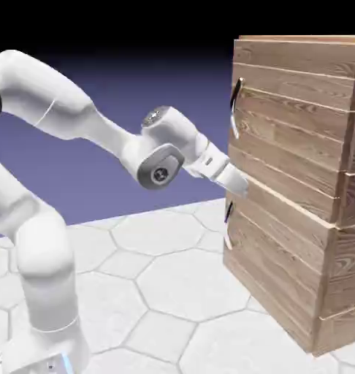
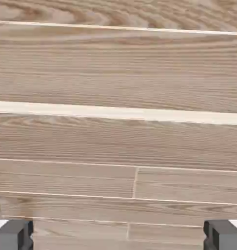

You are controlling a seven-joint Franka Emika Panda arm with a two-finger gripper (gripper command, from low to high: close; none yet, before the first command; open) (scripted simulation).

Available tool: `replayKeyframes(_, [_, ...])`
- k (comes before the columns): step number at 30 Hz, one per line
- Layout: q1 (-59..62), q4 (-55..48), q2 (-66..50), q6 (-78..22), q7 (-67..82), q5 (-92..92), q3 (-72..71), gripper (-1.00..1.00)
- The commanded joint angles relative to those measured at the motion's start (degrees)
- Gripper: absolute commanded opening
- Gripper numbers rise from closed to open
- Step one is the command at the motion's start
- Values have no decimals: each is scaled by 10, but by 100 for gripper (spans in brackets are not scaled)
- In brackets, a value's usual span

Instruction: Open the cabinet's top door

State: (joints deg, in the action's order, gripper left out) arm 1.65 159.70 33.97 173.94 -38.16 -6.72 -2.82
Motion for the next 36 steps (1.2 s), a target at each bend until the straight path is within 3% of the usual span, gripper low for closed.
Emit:
replayKeyframes(1, [9,-5,5,0,16,-25,-10,0])
replayKeyframes(36, [312,-174,175,-9,573,-897,-376,0])
